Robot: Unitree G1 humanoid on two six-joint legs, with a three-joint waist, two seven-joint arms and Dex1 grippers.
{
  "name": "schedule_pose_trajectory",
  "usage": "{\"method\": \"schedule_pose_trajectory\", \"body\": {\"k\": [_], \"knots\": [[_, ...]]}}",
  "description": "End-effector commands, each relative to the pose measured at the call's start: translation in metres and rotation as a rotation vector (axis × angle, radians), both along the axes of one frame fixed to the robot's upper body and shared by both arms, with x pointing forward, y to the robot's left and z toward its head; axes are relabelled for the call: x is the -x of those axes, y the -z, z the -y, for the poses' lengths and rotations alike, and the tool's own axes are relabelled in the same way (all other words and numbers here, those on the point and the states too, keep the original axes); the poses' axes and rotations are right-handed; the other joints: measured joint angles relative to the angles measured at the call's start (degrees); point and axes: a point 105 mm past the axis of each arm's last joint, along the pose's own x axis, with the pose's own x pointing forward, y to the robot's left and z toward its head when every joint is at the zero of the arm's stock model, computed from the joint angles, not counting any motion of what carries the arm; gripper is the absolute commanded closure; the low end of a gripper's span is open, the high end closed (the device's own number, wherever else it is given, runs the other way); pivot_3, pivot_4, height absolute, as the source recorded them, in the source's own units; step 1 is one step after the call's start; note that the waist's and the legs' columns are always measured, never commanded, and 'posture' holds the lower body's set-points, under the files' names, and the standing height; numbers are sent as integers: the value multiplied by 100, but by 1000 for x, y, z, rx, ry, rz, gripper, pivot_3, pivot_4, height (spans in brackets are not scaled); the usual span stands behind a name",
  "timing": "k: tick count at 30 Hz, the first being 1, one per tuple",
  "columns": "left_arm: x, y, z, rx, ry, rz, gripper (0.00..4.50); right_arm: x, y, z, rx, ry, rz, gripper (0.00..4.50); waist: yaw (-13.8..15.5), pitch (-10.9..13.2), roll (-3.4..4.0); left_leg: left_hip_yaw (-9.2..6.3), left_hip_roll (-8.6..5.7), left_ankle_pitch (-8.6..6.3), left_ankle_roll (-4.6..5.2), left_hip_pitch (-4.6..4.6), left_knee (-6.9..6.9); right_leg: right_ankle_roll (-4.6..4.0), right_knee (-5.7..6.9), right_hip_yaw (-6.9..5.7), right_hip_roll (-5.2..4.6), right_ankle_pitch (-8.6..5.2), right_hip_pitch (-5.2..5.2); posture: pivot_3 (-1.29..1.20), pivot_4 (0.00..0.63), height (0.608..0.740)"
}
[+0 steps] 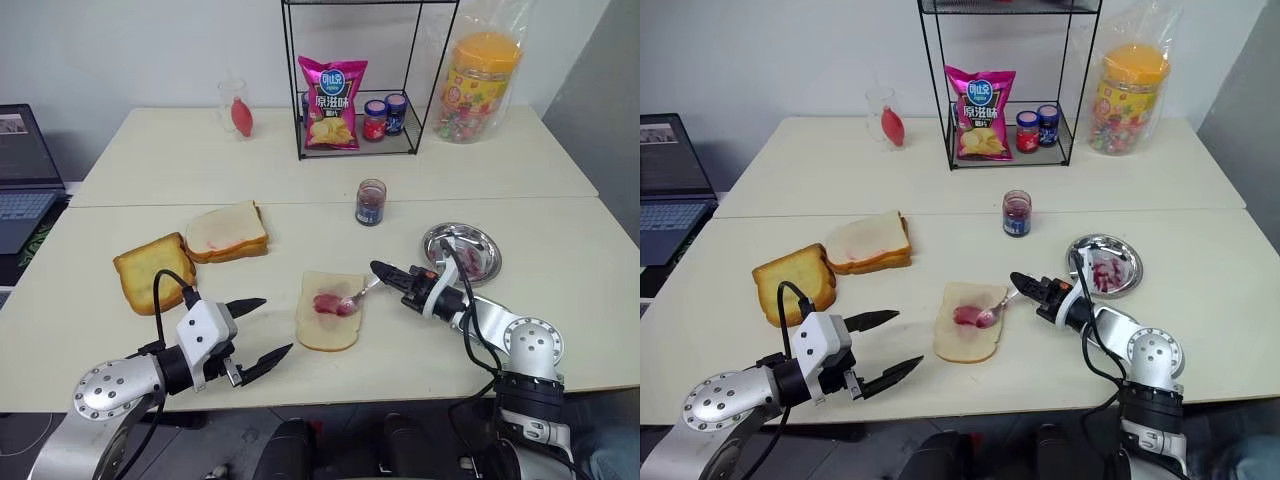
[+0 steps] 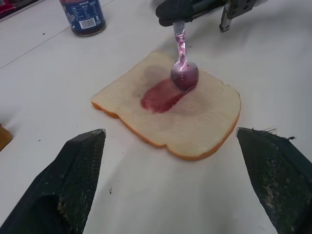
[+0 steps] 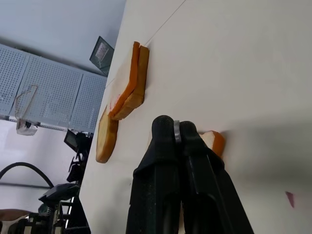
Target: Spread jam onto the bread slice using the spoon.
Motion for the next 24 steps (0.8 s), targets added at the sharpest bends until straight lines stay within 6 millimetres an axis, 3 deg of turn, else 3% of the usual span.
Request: {"method": "schedule_pose_trajectory", "body": {"k": [1, 5, 10, 13, 16, 24], "knots": [[1, -8, 5, -3, 30, 39, 0, -6, -26, -5, -64, 23, 61, 4464, -13, 1, 1, 0, 1, 0, 0, 0, 0, 0, 0, 0, 1, 0, 0, 0, 150, 740], [5, -6, 7, 1, 49, 23, 0, -12, -27, -21, -69, 21, 48, 4464, -30, 1, 1, 1, 2, 0, 0, 1, -1, 1, 1, 0, 2, 0, -1, 0, 150, 740], [10, 1, 6, -6, 65, 0, 0, -4, -5, -51, -41, -47, -17, 4464, -31, 1, 2, 2, 2, 0, 0, 0, -6, 0, 0, 0, 2, -1, -3, 0, 150, 740], [13, 3, 5, -12, 70, -4, 0, -2, 3, -57, -22, -59, -32, 4464, -30, 2, 3, 2, 2, 0, 0, 0, -7, -1, 0, 1, 2, -1, -4, 0, 150, 740], [14, 4, 6, -11, 73, -4, 0, 1, 9, -53, 9, -64, -37, 4464, -29, 1, 2, 2, 2, 0, 0, 0, -5, -1, -1, 2, 0, -1, -4, 0, 150, 740], [17, 7, 6, -12, 71, -6, 0, 17, 18, -10, 54, -56, -57, 4464, 3, 1, 1, 1, 2, -2, 2, -1, -7, -2, -12, 0, 0, -2, 0, 0, 150, 740]]}}
